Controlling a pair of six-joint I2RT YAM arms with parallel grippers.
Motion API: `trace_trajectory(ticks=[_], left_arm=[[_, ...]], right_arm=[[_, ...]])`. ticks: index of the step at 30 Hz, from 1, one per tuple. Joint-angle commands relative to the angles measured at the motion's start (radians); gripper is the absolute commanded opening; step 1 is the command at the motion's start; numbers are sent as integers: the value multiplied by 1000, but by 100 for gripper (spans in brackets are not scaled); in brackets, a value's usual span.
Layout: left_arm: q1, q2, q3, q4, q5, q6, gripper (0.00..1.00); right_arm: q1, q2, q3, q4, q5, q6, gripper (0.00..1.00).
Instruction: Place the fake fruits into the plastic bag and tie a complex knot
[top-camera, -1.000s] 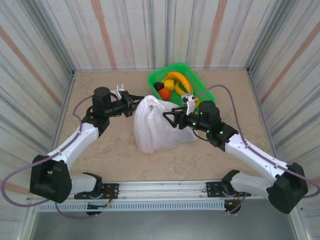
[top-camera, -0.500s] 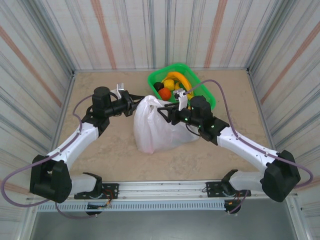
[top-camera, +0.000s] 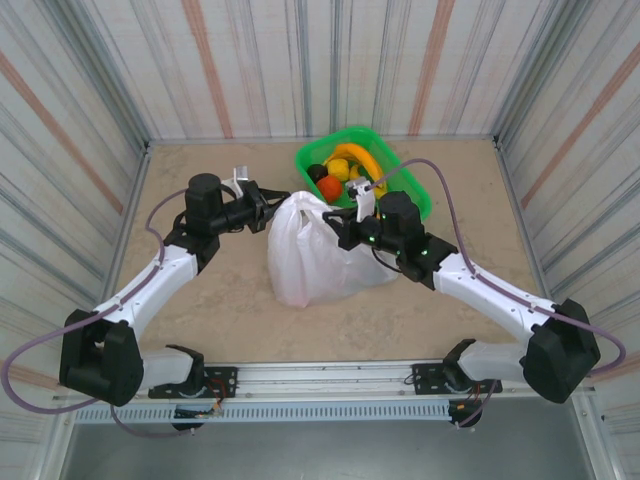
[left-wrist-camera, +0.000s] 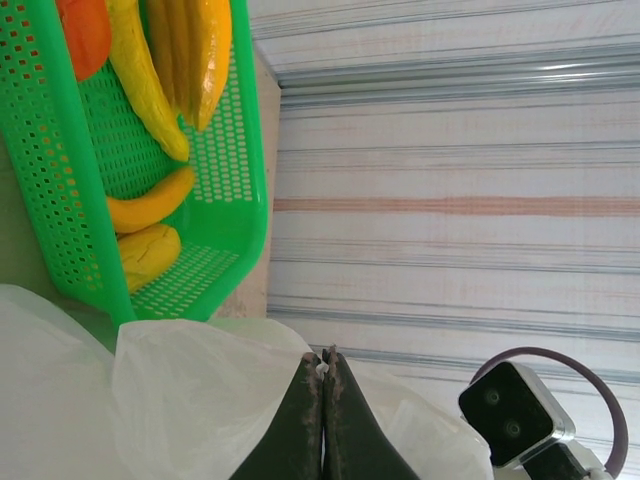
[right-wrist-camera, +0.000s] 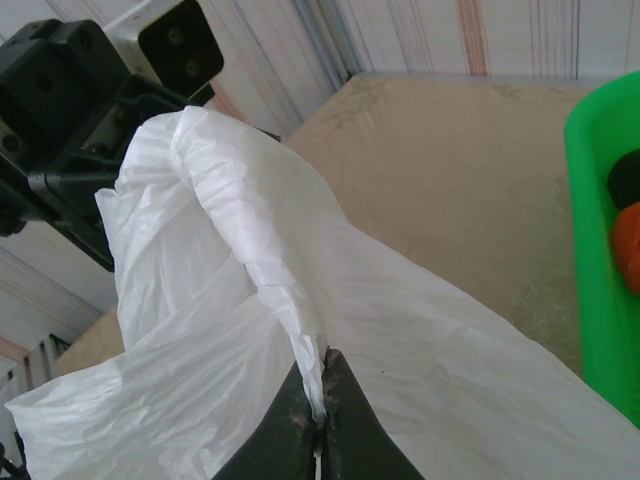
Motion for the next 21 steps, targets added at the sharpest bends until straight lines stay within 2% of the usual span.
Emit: trace_trajectory(ticks=[1, 14, 21], left_arm=[[-1, -19, -7, -22, -71, 57, 0], [73, -121, -44, -142, -219, 171, 0], [133, -172, -126, -193, -262, 208, 0]], right_arm=[[8, -52, 24, -81, 35, -42, 0], [6, -210, -22, -303, 190, -73, 0], [-56, -292, -79, -415, 252, -10, 0]])
